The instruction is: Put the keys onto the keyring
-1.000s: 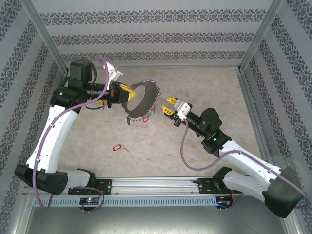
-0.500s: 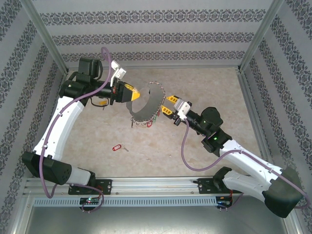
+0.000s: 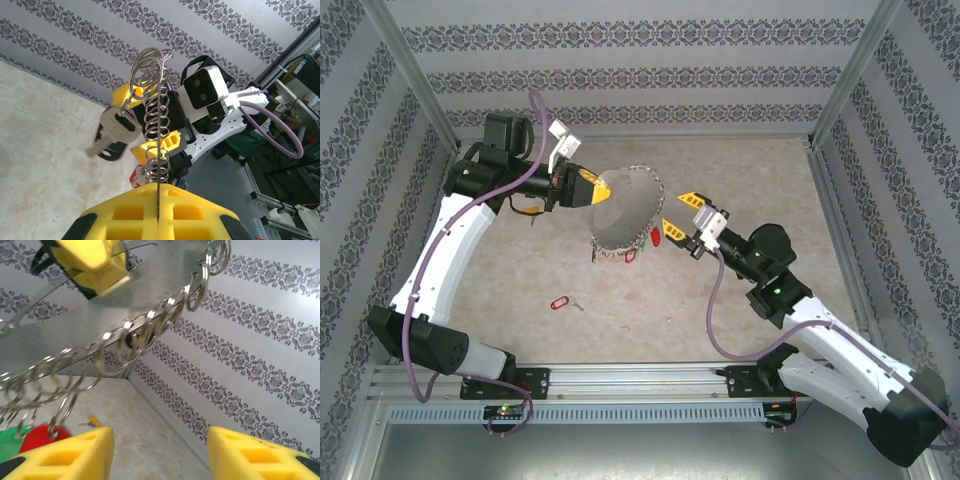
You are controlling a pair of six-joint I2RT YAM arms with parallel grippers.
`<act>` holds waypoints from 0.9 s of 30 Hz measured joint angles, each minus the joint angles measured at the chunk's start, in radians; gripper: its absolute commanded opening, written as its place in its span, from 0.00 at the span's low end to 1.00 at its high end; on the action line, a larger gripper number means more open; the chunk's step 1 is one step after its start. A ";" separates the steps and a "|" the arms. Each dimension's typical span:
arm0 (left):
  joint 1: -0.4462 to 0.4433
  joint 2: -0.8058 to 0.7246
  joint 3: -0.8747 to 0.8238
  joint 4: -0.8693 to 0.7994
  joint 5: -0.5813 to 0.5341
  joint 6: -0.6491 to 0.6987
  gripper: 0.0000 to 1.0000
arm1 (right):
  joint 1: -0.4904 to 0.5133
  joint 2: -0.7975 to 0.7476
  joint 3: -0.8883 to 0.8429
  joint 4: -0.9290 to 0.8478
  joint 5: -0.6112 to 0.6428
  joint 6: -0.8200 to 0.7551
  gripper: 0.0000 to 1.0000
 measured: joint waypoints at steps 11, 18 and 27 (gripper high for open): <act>0.000 0.000 0.017 -0.025 0.006 0.035 0.00 | 0.019 -0.040 0.000 -0.163 -0.089 0.004 0.34; 0.000 0.000 0.017 -0.029 0.010 0.036 0.00 | 0.100 -0.016 0.001 -0.161 -0.060 0.022 0.47; 0.000 0.000 0.017 -0.033 0.013 0.041 0.00 | 0.127 0.055 0.008 -0.105 0.069 0.056 0.41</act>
